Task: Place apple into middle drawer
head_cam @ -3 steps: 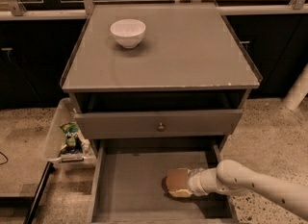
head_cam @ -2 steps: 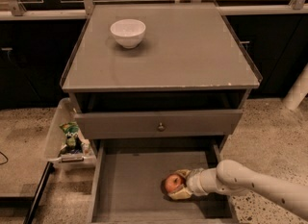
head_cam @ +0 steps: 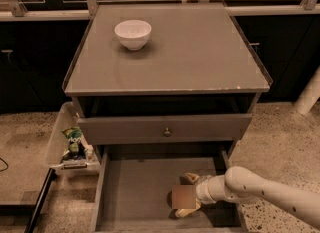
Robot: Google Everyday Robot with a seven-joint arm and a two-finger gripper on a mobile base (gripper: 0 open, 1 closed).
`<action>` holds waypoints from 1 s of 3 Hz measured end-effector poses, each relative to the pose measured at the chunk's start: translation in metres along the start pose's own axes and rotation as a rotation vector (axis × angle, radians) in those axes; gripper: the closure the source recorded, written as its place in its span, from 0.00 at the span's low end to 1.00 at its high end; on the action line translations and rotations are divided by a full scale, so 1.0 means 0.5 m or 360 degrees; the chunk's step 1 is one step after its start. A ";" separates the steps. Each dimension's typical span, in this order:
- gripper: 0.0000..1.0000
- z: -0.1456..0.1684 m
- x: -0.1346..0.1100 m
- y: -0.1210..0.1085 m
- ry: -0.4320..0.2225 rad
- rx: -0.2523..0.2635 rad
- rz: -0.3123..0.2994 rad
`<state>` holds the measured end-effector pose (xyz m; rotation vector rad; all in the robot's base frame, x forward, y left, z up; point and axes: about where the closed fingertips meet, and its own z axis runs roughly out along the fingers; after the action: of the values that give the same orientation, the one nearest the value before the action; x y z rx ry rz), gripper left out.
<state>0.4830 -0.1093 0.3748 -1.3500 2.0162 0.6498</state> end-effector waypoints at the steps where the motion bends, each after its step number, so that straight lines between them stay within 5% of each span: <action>1: 0.00 -0.021 -0.011 0.006 -0.0007 0.0008 -0.0026; 3: 0.00 -0.216 -0.076 0.033 -0.0078 0.0153 -0.0263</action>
Offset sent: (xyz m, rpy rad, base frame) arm -0.0278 -0.0525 0.1152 -0.0191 -0.1981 0.0500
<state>0.4545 -0.1539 0.4775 -1.4116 1.8500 0.5001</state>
